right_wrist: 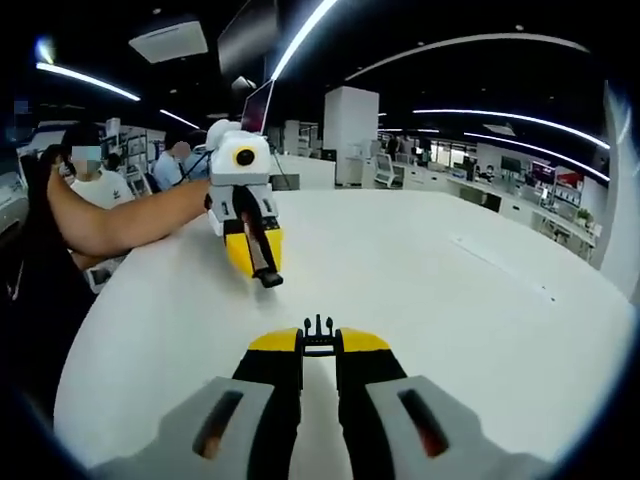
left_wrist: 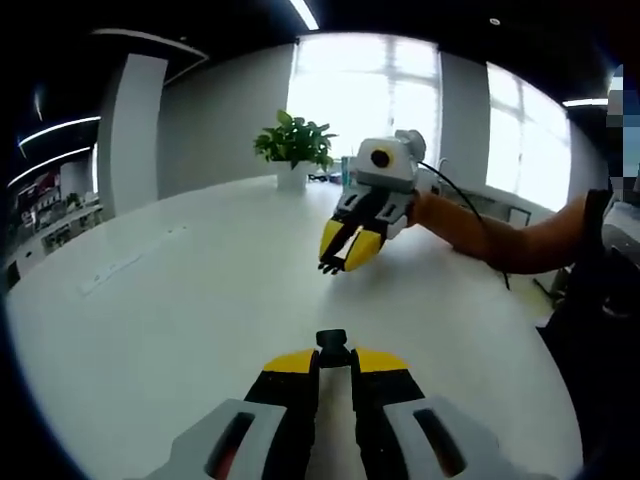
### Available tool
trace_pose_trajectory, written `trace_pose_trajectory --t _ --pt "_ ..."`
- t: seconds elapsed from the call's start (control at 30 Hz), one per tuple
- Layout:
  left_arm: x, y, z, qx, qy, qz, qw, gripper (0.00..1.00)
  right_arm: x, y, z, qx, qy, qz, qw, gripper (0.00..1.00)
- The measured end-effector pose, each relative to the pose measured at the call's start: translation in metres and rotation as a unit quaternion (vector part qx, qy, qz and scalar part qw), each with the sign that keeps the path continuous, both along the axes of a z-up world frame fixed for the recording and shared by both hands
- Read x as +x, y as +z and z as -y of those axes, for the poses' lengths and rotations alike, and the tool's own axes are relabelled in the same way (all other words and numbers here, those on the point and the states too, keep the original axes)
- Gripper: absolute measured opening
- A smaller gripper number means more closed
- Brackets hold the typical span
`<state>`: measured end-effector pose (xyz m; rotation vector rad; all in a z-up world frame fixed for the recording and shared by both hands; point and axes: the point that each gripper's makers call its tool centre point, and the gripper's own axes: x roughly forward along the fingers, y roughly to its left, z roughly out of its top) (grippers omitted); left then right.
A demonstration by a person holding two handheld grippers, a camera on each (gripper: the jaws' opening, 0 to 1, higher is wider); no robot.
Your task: Snap the two parts of the plastic buckle together until the buckle closes and remains connected.
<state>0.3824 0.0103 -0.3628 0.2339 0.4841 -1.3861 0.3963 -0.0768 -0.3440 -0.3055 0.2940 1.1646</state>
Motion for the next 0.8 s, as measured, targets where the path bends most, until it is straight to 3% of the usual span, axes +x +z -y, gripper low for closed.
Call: trace_pose_trajectory --t 0.1,0.33,0.8 --pt "0.007 0.001 -0.002 0.010 0.016 0.022 0.9996 0.11 -0.003 -0.001 -0.001 -0.002 0.006 -0.003 1.0000 0.11" --pt "0.005 0.002 -0.003 0.010 0.012 0.023 0.9996 0.11 -0.009 -0.006 -0.004 -0.007 0.020 -0.013 0.9997 0.11" --pt "-0.028 -0.004 0.002 0.019 -0.074 0.021 0.9968 0.11 -0.033 -0.013 -0.015 -0.013 0.077 -0.039 0.9962 0.10"
